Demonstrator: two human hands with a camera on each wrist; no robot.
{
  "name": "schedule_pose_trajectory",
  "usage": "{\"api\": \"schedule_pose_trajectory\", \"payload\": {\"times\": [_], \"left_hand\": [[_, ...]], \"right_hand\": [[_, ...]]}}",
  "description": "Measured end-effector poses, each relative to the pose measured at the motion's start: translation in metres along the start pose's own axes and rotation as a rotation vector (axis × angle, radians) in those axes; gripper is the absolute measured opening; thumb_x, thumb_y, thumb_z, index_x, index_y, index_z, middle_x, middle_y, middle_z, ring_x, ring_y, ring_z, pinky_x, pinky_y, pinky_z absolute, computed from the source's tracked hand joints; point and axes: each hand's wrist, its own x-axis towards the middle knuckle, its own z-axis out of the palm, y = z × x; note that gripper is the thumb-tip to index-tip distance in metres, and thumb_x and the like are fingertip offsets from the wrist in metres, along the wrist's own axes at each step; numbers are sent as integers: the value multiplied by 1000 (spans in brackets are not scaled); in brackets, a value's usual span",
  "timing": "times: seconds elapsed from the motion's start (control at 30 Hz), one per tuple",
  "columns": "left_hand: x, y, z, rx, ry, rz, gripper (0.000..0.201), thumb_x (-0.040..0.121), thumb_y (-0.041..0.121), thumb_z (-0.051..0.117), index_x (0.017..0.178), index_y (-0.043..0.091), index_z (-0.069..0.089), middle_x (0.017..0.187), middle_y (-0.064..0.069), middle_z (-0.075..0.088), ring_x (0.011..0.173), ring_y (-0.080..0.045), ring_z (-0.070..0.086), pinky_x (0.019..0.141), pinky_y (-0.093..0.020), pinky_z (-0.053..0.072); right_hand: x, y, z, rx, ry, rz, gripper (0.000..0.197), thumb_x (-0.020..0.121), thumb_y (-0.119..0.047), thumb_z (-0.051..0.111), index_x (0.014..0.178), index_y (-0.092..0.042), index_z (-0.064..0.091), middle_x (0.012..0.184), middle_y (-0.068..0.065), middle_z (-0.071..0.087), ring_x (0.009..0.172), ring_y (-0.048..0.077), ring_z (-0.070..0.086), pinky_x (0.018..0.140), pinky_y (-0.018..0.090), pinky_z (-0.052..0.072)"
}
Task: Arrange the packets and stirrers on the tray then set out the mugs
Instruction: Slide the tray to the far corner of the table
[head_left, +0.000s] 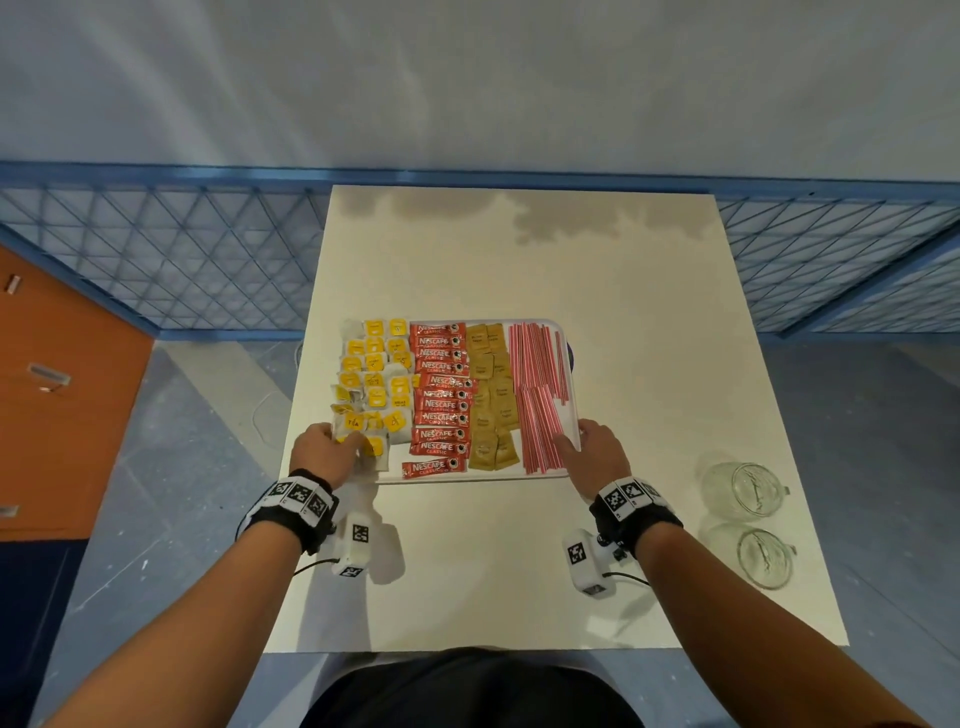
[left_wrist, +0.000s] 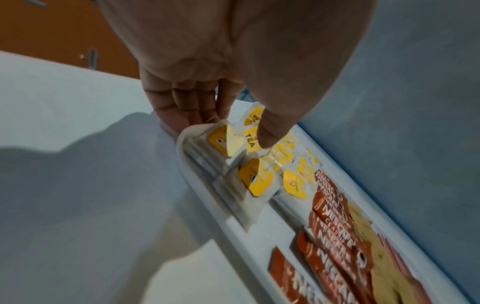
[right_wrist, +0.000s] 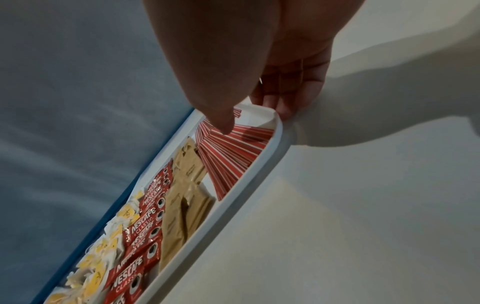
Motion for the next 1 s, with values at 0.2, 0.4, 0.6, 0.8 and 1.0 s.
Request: {"api": "schedule_pose_trajectory", "payload": {"times": [0.2, 0.4, 0.6, 0.8, 1.0], "left_hand": [[9, -10, -3, -62, -20, 20, 31, 91, 39, 66, 82, 10, 68, 82, -11, 69, 80, -32, 64, 66, -33, 44], [11, -18, -2, -156, 5, -42, 49, 87, 49, 65, 111, 6, 65, 103, -12, 70, 90, -32, 64, 75, -34, 46], [-1, -17, -6, -221, 56, -27, 48, 88, 51, 64, 108, 8, 65, 100, -11, 70, 86, -31, 64, 77, -37, 50], [-1, -19, -18, -292, 94, 51, 43, 85, 54, 62, 98, 14, 69, 93, -5, 73, 84, -26, 68, 76, -38, 54], [6, -21, -35, -367, 111, 106, 54, 75, 65, 56, 94, 16, 69, 86, -1, 73, 79, -21, 69, 69, -35, 54]], "right_hand": [[-4, -8, 2, 2, 22, 18, 49, 99, -54, 52, 115, -10, 63, 105, 8, 70, 91, 27, 66, 79, 36, 52], [-14, -15, 16, 94, 24, 83, 54, 96, -66, 47, 108, -14, 55, 91, 4, 67, 78, 23, 68, 75, 43, 59], [-23, -24, 20, 149, 26, 92, 57, 96, -69, 44, 113, -15, 48, 95, 6, 66, 78, 23, 68, 72, 41, 59], [-24, -34, 12, 176, 86, 11, 56, 97, -67, 45, 112, -14, 50, 92, 5, 67, 76, 21, 68, 69, 42, 60], [-22, -53, 1, 211, 123, -50, 54, 97, -66, 45, 112, -15, 51, 94, 4, 68, 79, 22, 68, 73, 44, 59]]}}
